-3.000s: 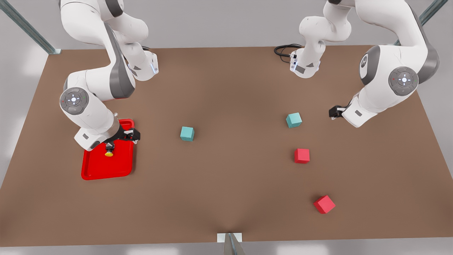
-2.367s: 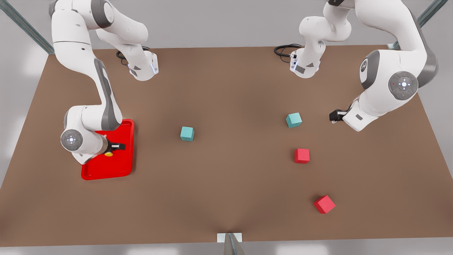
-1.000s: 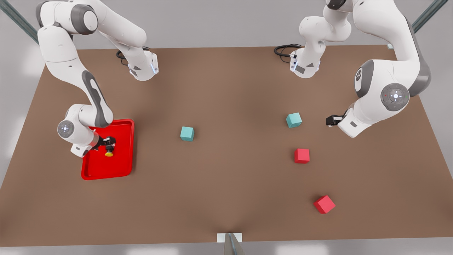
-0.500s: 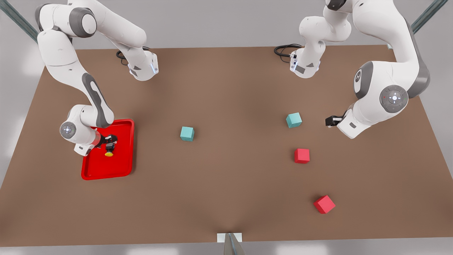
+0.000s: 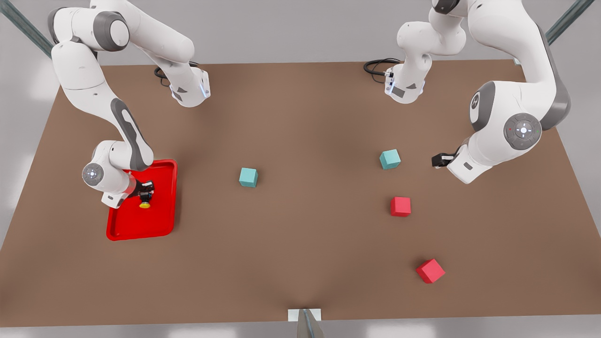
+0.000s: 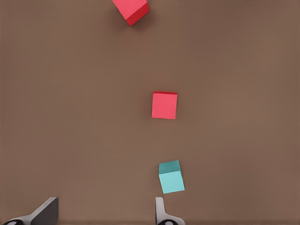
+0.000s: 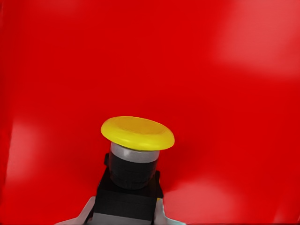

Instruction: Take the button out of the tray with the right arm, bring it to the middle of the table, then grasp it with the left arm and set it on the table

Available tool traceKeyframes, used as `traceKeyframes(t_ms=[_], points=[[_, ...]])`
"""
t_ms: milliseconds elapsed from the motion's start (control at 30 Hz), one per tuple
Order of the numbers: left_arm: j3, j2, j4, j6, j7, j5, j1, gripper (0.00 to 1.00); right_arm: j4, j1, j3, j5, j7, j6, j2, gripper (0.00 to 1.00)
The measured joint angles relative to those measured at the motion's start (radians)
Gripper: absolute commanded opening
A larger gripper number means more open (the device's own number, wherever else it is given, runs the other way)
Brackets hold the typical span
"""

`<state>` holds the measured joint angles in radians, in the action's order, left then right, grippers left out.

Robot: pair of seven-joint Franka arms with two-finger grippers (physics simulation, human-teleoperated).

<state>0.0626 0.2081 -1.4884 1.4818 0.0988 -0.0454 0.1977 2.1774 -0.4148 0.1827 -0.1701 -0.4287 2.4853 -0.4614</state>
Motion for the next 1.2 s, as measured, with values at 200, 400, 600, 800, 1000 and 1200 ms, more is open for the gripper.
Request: traceKeyframes(t_ms=[200,400,600,800,1000,1200], points=[[0.0,0.0,0.0,-0.001,0.0,0.0,-0.001,1.0,-0.044,0.029,0.008,0.001,-0.015,-0.036,0.013,0.38],[0.0,0.0,0.0,-0.001,0.0,0.0,0.0,1.0,-0.176,0.043,0.179,0.002,-0.019,-0.156,0.071,0.39],[0.0,0.0,-0.001,-0.003,0.0,0.0,0.0,1.0,-0.356,0.237,0.28,-0.004,0.043,-0.319,0.083,0.4],[0.0,0.004,-0.002,-0.005,-0.001,0.0,0.0,1.0,-0.536,0.59,0.274,-0.007,0.228,-0.423,-0.009,0.41],[0.0,0.005,-0.002,-0.006,-0.001,0.0,0.0,1.0,-0.869,0.943,0.102,-0.002,0.486,-0.511,-0.202,0.41],[0.0,0.008,-0.002,-0.006,-0.001,0.0,0.0,1.0,-1.272,1.146,-0.041,0.033,0.743,-0.561,-0.525,0.4]])
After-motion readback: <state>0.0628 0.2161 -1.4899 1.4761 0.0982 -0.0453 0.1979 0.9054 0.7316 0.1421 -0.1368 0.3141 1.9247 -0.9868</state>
